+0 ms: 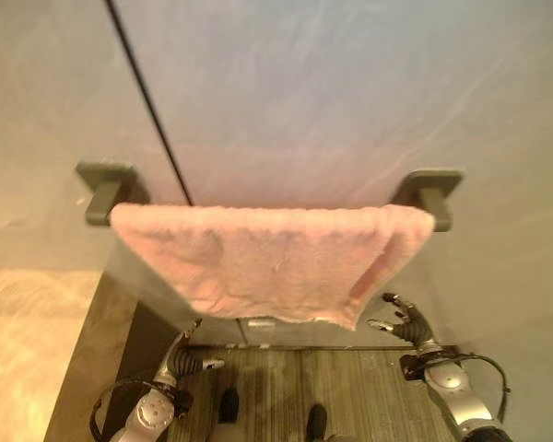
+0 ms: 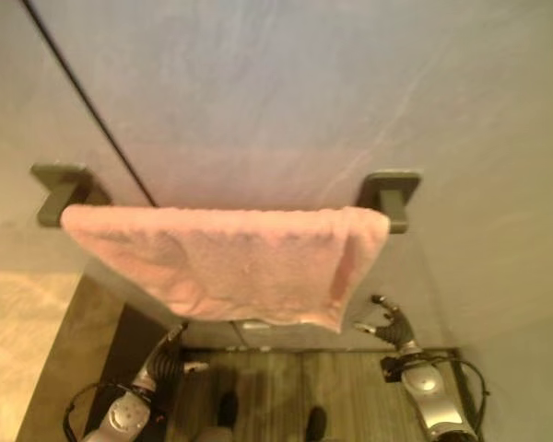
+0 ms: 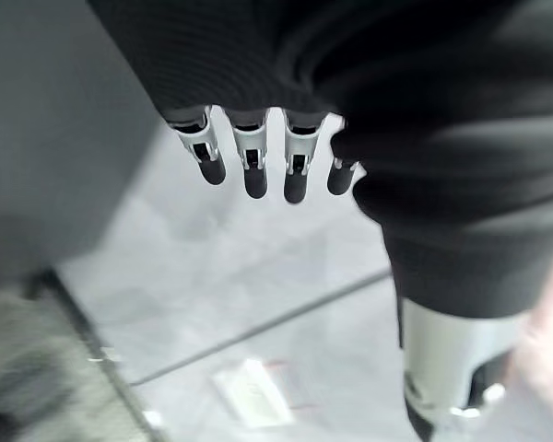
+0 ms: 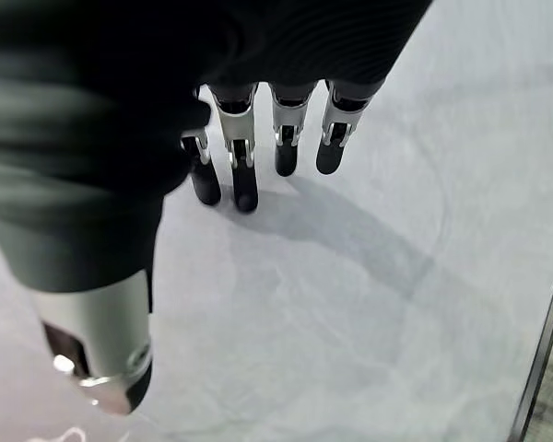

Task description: Put brush and paste in cup on sink, flatten towel.

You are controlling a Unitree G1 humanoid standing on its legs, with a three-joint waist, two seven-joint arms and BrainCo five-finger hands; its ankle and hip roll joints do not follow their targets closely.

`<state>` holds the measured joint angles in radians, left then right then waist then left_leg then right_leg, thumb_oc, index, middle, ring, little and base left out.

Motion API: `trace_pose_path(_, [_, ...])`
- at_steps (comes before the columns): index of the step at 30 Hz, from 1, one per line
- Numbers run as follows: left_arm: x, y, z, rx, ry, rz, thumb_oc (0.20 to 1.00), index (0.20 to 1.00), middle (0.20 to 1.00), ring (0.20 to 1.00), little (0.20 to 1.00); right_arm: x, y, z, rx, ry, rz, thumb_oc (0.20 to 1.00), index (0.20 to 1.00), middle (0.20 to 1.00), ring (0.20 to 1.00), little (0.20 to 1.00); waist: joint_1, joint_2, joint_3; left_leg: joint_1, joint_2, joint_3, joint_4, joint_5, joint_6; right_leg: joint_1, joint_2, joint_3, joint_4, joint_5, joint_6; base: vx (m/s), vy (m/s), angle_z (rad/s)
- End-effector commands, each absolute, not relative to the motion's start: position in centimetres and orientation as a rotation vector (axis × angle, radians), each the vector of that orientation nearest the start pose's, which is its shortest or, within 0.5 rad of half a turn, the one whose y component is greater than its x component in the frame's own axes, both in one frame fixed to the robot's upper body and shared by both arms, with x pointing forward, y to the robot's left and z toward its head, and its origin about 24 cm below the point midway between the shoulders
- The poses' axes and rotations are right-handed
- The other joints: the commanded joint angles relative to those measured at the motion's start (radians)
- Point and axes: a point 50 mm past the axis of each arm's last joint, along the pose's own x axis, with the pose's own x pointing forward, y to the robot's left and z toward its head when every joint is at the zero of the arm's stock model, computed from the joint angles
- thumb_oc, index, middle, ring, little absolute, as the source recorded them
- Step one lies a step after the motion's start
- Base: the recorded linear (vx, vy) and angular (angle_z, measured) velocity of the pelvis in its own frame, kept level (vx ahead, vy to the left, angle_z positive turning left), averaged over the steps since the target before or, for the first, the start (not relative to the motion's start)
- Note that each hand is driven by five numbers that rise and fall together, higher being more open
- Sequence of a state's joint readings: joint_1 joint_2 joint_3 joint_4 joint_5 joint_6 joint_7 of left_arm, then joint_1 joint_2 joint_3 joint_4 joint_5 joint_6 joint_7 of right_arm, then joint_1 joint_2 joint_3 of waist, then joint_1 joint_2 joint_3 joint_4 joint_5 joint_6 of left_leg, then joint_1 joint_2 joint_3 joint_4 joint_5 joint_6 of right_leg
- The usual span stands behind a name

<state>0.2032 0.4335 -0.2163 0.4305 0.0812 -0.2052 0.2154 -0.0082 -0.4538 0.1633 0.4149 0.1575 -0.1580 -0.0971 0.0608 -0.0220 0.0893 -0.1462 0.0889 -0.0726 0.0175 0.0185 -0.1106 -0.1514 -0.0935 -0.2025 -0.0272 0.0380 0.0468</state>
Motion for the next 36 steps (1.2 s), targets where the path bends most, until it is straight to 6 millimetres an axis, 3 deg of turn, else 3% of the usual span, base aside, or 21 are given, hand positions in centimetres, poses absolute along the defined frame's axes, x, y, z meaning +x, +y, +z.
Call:
trace_pose_path(1, [18.8, 25.3, -3.4, 0.575, 0.269, 0.077, 1.0, 1.0, 1.0, 1.0, 1.0, 24.7, -23.4, 0.9, -0.26, 0.104, -0.023, 1.0, 1.0, 1.0, 1.0, 1.0, -0.012, -0.026, -0.02, 0.045, -0.029, 0.024, -0.018, -0.023, 0.033, 0.053, -0.025, -0.016, 0.068, -0.041, 0.081, 0.05, 0.047, -0.35])
trace_pose_path(7, [18.3, 27.0, -2.3, 0.577, 0.258, 0.079, 1.0, 1.0, 1.0, 1.0, 1.0, 25.4, -23.7, 2.5, -0.224, 0.055, 0.007, 1.0, 1.0, 1.0, 1.0, 1.0, -0.01, -0.021, -0.044, 0.087, -0.042, 0.052, -0.029, -0.04, 0.046, 0.091, -0.046, 0.005, 0.052, -0.036, 0.087, 0.04, 0.069, -0.08])
trace_pose_path(15, [20.6, 28.2, 1.7, 0.497, 0.127, 0.071, 1.0, 1.0, 1.0, 1.0, 1.0, 27.8, -22.7, 5.6, -0.208, -0.035, 0.113, 1.0, 1.0, 1.0, 1.0, 1.0, -0.011, -0.006, -0.064, 0.13, -0.043, 0.079, -0.084, -0.023, 0.042, 0.107, -0.056, 0.025, 0.019, -0.018, 0.097, -0.01, 0.038, -0.1])
trace_pose_path(21, [23.0, 26.7, 4.7, 0.334, -0.003, -0.02, 1.0, 1.0, 1.0, 1.0, 1.0, 29.1, -19.3, 8.1, -0.108, -0.078, 0.356, 1.0, 1.0, 1.0, 1.0, 1.0, -0.019, -0.006, -0.075, 0.142, -0.037, 0.098, -0.104, -0.01, 0.035, 0.115, -0.056, 0.041, -0.018, 0.006, 0.101, -0.02, -0.002, -0.12])
trace_pose_path(23, [23.3, 26.3, 4.9, 0.318, -0.012, -0.04, 1.0, 1.0, 1.0, 1.0, 1.0, 29.1, -18.8, 8.4, -0.094, -0.078, 0.392, 1.0, 1.0, 1.0, 1.0, 1.0, -0.02, -0.007, -0.077, 0.144, -0.036, 0.098, -0.105, -0.01, 0.035, 0.12, -0.055, 0.042, -0.023, 0.007, 0.101, 0.0, 0.0, 0.0])
trace_pose_path(27, [24.2, 24.5, 6.2, 0.276, -0.072, -0.119, 1.0, 1.0, 1.0, 1.0, 1.0, 29.2, -16.0, 9.5, -0.033, -0.081, 0.567, 1.0, 1.0, 1.0, 1.0, 1.0, -0.022, -0.014, -0.086, 0.152, -0.031, 0.104, -0.105, -0.011, 0.032, 0.133, -0.054, 0.048, -0.037, 0.012, 0.1, 0.0, 0.0, 0.0])
trace_pose_path(32, [24.9, 23.7, 6.5, 0.274, -0.087, -0.142, 1.0, 1.0, 1.0, 1.0, 1.0, 29.8, -14.0, 10.3, -0.027, -0.109, 0.611, 1.0, 1.0, 1.0, 1.0, 1.0, -0.02, -0.018, -0.088, 0.158, -0.028, 0.108, -0.105, -0.011, 0.032, 0.136, -0.053, 0.053, -0.038, 0.016, 0.101, 0.0, 0.0, 0.0])
trace_pose_path(33, [25.2, 23.7, 6.5, 0.282, -0.08, -0.134, 1.0, 1.0, 1.0, 1.0, 1.0, 30.3, -12.8, 11.3, -0.117, -0.167, 0.614, 1.0, 1.0, 1.0, 1.0, 1.0, -0.021, -0.021, -0.094, 0.162, -0.026, 0.115, -0.105, -0.013, 0.033, 0.139, -0.052, 0.06, -0.04, 0.019, 0.103, 0.0, 0.0, 0.0])
trace_pose_path(36, [25.5, 23.7, 6.0, 0.287, -0.056, -0.106, 1.0, 1.0, 1.0, 1.0, 1.0, 31.0, -11.5, 11.8, -0.269, -0.23, 0.563, 1.0, 1.0, 1.0, 1.0, 1.0, -0.024, -0.021, -0.097, 0.168, -0.025, 0.122, -0.105, -0.015, 0.038, 0.139, -0.051, 0.068, -0.038, 0.019, 0.102, -0.02, 0.016, -0.17])
